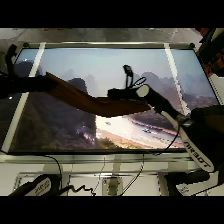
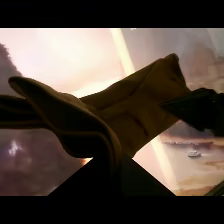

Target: Fold the clothes and pants, and hang the long-sleeved shirts on hangers.

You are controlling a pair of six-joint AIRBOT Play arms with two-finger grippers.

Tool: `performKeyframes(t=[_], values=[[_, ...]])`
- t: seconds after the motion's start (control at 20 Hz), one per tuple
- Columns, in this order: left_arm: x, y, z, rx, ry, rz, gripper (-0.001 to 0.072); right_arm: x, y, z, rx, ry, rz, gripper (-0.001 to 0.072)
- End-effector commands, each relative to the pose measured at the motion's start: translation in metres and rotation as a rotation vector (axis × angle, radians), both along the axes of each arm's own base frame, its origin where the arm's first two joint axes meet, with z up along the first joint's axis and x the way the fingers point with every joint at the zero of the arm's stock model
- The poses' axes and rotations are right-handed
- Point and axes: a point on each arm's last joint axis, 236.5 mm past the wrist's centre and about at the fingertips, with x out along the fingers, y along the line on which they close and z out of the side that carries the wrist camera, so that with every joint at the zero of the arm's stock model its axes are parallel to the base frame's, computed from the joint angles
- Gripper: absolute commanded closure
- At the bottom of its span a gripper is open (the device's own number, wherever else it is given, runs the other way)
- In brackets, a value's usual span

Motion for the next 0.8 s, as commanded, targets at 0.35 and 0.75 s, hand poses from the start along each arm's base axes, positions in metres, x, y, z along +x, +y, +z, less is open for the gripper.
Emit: performKeyframes(t=[0.35, 0.75], values=[[-0.017, 0.021, 0.030, 0.042, -0.060, 0.074, 0.0690, -0.099, 0.192, -0.011, 0.098, 0.009, 0.236, 0.0701], [0.001, -0.071, 0.000, -0.125, 0.039, -0.128, 0.0691, -0.010, 0.035, -0.032, -0.156, 0.126, 0.227, 0.0699]])
